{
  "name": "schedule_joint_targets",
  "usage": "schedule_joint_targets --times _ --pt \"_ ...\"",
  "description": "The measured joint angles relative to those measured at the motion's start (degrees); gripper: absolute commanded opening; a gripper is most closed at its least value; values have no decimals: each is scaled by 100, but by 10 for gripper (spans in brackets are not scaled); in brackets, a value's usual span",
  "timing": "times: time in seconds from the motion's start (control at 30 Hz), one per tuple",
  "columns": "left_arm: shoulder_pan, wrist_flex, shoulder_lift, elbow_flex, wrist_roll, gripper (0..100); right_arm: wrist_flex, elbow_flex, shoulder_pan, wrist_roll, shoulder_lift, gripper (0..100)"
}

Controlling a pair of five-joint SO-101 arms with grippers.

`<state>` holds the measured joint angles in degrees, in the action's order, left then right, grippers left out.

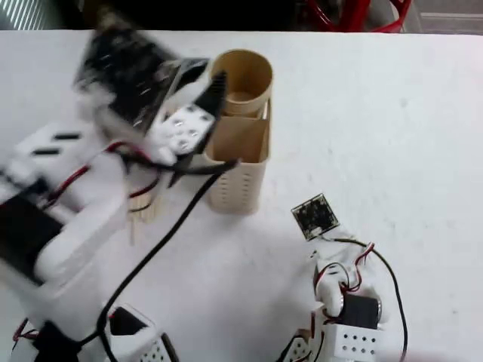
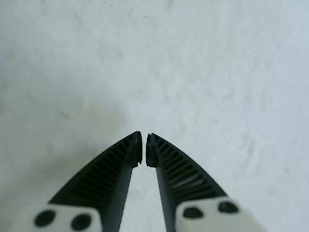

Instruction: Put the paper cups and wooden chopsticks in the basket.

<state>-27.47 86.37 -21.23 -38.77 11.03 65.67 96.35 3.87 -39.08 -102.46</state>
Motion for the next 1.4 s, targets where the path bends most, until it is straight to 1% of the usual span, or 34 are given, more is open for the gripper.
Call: schedule_joint_targets --times 0.1,0.23,0.37,0.53,0.67,0.83,1.0,1.4 --pt "-264 -202 0 404 0 91 0 0 0 0 0 29" --pt "-598 -220 0 615 0 90 0 0 0 0 0 29" --pt "-677 -220 0 615 0 93 0 0 0 0 0 29" --pt "-774 79 0 615 0 93 0 0 0 0 0 29" --pt "-1125 440 0 484 0 91 0 0 0 0 0 29" --pt "-1609 888 0 -44 0 90 0 0 0 0 0 29" --pt "-1688 1020 -9 -220 0 90 0 0 0 0 0 29" --pt "-1653 1020 0 -264 -9 90 0 0 0 0 0 29"
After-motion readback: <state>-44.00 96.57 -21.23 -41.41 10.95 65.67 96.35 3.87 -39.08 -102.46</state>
